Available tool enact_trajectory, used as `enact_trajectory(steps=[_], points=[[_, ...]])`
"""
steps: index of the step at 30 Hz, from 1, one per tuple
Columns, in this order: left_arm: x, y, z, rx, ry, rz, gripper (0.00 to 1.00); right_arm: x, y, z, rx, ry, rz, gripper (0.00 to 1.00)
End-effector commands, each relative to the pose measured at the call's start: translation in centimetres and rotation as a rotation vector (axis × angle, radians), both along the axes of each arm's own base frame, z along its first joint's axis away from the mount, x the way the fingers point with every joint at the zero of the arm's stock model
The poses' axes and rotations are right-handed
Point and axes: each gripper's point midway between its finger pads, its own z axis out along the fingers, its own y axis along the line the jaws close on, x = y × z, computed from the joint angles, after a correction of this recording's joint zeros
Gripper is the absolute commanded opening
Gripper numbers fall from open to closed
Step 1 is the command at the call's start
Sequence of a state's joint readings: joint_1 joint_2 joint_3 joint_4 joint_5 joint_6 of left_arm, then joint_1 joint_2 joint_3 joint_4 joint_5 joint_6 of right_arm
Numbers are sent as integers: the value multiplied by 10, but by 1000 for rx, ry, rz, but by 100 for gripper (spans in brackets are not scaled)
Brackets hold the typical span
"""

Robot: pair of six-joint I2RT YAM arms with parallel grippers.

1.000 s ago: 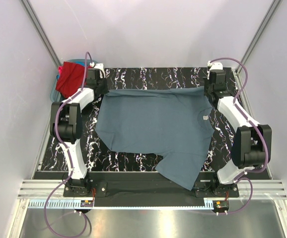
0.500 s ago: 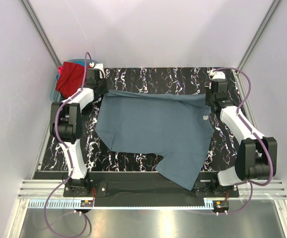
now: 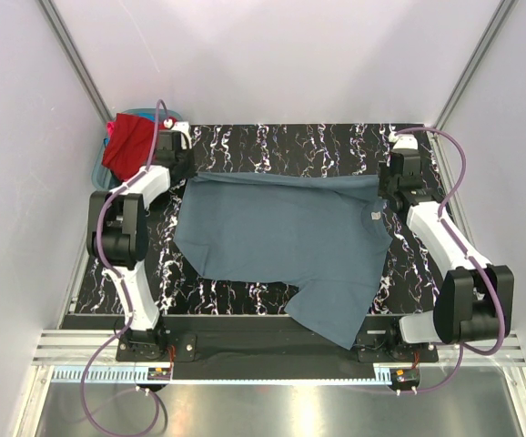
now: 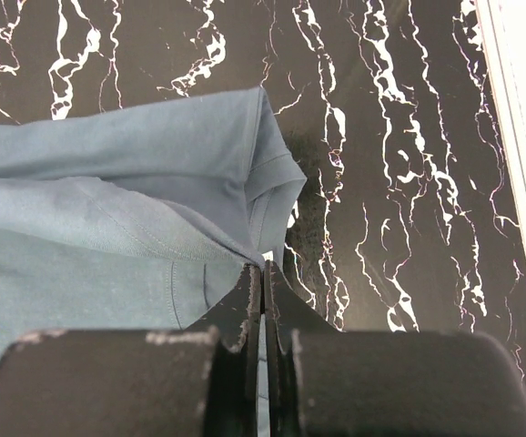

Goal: Fold and stack the t-shirts
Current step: Fold the tshirt

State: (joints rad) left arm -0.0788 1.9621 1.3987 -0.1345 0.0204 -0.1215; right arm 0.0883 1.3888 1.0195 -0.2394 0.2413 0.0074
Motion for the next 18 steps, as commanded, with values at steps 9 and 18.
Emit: enact_trajectory(steps=[9, 18], points=[[-2, 11, 47, 58, -128, -10, 0, -6, -2, 15, 11, -36, -10, 0], [-3, 10, 49, 35, -129, 7, 0, 9, -13, 26, -67, -41, -26, 0]])
